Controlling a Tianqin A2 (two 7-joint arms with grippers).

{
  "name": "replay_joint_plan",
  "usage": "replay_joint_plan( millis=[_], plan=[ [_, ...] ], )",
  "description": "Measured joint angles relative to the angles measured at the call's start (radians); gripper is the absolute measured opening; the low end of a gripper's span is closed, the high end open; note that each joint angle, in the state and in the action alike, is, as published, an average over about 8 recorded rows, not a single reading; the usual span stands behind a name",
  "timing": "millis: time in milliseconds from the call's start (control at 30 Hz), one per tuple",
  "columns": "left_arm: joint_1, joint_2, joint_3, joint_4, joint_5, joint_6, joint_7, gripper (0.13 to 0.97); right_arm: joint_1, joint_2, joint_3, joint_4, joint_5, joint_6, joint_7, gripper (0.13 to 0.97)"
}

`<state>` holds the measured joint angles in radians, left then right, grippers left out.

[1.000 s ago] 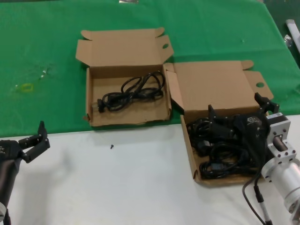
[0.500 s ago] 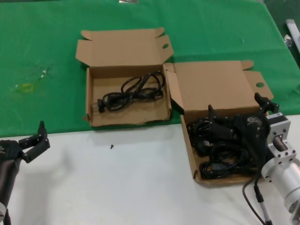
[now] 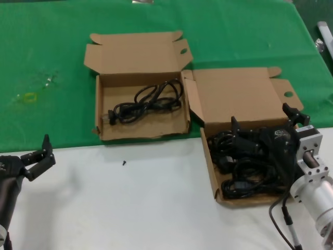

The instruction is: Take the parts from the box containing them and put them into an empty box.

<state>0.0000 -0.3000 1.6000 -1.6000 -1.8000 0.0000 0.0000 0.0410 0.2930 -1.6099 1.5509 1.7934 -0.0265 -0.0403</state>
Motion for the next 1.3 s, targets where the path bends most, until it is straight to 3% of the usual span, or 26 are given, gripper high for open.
replay_joint_plan(
  millis=[1300],
  plan=[
    [0.0, 0.0, 0.0, 0.0, 0.0, 0.0, 0.0, 0.966, 0.0, 0.0, 0.0, 0.0, 0.0, 0.0, 0.0, 0.966]
  ],
)
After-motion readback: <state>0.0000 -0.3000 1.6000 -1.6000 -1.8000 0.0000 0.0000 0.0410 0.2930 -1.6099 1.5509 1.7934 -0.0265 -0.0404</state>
